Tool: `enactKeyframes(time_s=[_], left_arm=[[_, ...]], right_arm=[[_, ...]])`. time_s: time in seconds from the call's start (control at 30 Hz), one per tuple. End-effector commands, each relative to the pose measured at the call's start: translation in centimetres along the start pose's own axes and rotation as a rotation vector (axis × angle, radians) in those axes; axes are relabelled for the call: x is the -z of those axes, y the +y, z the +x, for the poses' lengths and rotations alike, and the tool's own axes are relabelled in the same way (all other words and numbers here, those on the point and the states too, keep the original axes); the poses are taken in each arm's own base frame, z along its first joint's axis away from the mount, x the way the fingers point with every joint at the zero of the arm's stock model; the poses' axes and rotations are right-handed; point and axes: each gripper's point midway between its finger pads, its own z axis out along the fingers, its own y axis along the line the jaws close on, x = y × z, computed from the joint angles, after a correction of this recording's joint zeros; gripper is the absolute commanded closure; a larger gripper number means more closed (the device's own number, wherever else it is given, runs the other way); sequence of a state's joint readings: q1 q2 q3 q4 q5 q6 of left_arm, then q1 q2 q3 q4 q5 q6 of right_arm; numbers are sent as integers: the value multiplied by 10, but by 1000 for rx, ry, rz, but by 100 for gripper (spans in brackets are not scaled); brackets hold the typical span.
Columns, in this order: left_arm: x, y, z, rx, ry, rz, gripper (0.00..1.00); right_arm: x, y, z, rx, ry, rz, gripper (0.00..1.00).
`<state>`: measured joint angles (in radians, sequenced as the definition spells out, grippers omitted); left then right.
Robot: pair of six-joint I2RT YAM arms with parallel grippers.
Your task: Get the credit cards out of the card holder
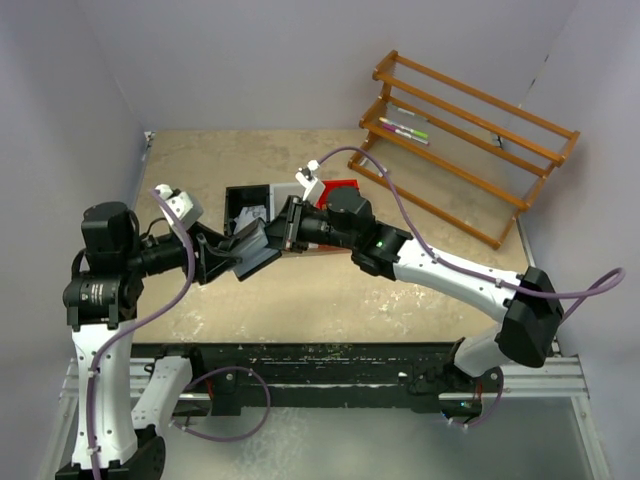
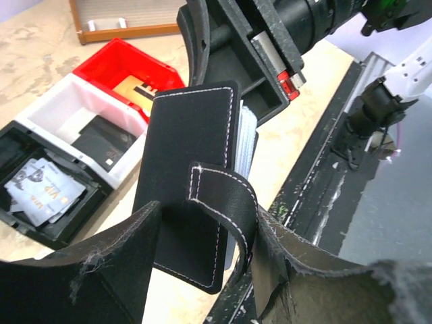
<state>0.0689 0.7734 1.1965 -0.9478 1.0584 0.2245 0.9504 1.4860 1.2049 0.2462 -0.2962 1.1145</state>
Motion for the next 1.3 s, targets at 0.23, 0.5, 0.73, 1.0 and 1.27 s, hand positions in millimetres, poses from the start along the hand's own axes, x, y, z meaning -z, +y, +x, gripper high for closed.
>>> enactKeyframes(time_s=[0.23, 0.5, 0.73, 1.0, 1.27], left_arm=[[4, 21, 1, -126, -11, -125, 48], [2, 10, 4, -105, -9, -65, 44], [5, 19, 7, -136, 21, -108, 45], [10, 36, -9, -184, 4, -211, 57], [13, 48, -18, -177, -16, -279, 62]], right_arm=[[5, 64, -28, 7, -101, -158, 100], [-5, 66, -26, -2, -97, -158, 100], [-6, 67, -24, 4, -93, -155, 100], [2, 66, -18, 26, -83, -166, 100], [8, 68, -12, 52, -71, -198, 100]])
